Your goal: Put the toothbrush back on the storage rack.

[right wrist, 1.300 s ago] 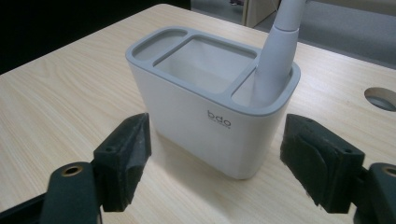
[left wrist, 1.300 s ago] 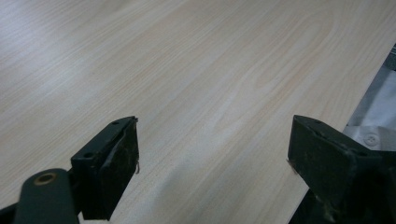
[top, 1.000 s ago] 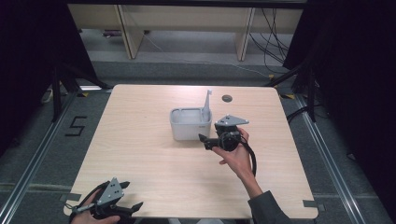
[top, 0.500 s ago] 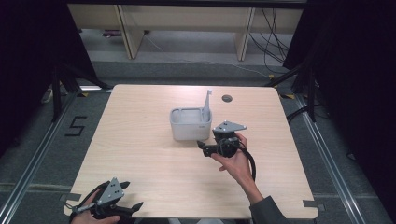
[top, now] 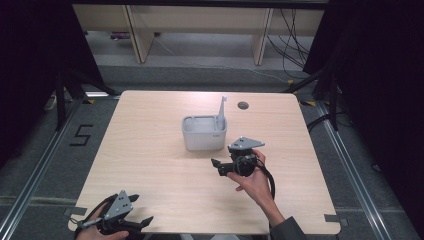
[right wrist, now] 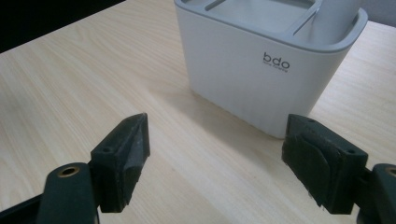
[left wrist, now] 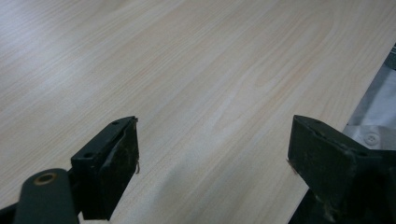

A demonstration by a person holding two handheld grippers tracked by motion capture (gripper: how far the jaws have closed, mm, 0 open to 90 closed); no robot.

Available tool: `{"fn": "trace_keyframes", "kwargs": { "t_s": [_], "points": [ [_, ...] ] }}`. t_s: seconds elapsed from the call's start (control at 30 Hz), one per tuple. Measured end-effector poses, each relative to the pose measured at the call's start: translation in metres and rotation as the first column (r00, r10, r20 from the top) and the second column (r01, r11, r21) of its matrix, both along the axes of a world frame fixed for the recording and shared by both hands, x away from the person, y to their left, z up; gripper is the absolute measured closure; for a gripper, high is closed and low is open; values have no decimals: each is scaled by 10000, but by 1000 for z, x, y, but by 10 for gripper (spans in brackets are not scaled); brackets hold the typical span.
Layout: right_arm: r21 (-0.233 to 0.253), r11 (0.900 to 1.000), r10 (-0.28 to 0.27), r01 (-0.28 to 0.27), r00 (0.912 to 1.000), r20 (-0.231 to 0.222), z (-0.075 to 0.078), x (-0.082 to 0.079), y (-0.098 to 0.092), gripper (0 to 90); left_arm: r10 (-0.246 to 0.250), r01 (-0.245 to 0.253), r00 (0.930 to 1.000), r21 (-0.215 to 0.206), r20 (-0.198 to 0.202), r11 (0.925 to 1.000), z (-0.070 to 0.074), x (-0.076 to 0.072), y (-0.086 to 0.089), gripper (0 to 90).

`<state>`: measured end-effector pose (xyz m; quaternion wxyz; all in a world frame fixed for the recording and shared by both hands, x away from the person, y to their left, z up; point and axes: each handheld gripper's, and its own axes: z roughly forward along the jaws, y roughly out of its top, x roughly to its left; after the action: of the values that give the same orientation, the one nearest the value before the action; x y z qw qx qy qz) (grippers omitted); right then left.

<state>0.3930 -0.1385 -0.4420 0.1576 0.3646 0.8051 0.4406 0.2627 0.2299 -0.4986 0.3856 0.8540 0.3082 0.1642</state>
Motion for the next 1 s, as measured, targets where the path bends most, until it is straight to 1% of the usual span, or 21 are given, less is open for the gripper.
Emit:
{"fn": "trace_keyframes", "kwargs": {
  "t_s": [0.03,0.07,0.17,0.2,0.27,0.3,0.33,0.37,0.4,0.5,0.53,0.57,0.6,0.63,0.7,0.73,0.83,0.87,0.93,0.97,1.0],
  "points": [
    [95,10000,-9,10,10000,-93,-1,-2,0,238,60,-60,10000,29,27,10000,0,0,0,162],
    [-59,10000,42,-42,10000,-15,-1,-2,-1,238,71,-71,10000,0,13,10000,0,0,0,162],
    [-23,10000,32,-32,10000,-82,-3,-4,-1,239,45,-45,10000,73,-30,10000,1,0,0,162],
    [-104,9999,127,-129,9998,-131,-5,-6,-2,239,69,-69,10000,25,12,10000,0,0,0,162],
    [-62,9999,156,-157,9998,-114,-7,-7,-2,238,57,-57,10000,64,16,10000,0,0,0,162],
    [-138,9998,164,-165,9998,-116,-7,-8,-3,239,57,-57,10000,64,16,10000,0,0,0,162],
    [-54,9999,118,-119,9997,-217,-9,-10,-2,239,49,-49,10000,172,-19,9998,1,0,0,162],
    [-54,9998,173,-175,9994,-288,-9,-11,-2,239,51,-50,10000,160,-20,9999,1,0,0,162],
    [-29,9996,267,-267,9995,-163,-10,-11,-2,239,74,-74,10000,-55,-6,10000,0,-1,-1,162],
    [-27,9999,136,-137,9995,-276,-13,-14,-2,239,38,-38,10000,70,18,10000,0,0,0,162],
    [-62,9999,158,-160,9994,-309,-14,-16,-2,239,48,-48,10000,61,-25,10000,1,0,0,162],
    [-139,9993,356,-358,9992,-197,-15,-15,-3,239,71,-71,10000,3,25,10000,0,-1,0,162],
    [-16,9994,342,-343,9988,-345,-16,-16,-2,239,51,-51,10000,10,16,10000,0,-1,0,162],
    [-154,9990,404,-408,9989,-238,-16,-17,-2,239,60,-60,10000,18,22,10000,0,-1,0,162],
    [22,9995,308,-307,9985,-457,-18,-20,0,239,71,-70,10000,78,-18,9999,1,0,0,162],
    [-108,9995,292,-296,9988,-390,-19,-21,-1,239,66,-66,10000,24,19,10000,0,0,0,162],
    [-111,9994,315,-320,9986,-430,-20,-23,-1,239,68,-68,10000,12,-2,10000,0,-1,0,162],
    [-207,9990,396,-405,9984,-405,-22,-25,-1,239,49,-49,10000,28,-60,10000,1,0,0,162],
    [-46,9995,313,-317,9972,-682,-23,-28,0,239,65,-65,10000,15,23,10000,0,-1,0,162],
    [-90,9991,408,-415,9972,-633,-24,-28,-1,239,52,-52,10000,-15,10,10000,0,-1,-1,162],
    [-149,9990,402,-411,9978,-536,-26,-29,-1,239,41,-41,10000,54,14,10000,0,0,0,162]
  ]
}}
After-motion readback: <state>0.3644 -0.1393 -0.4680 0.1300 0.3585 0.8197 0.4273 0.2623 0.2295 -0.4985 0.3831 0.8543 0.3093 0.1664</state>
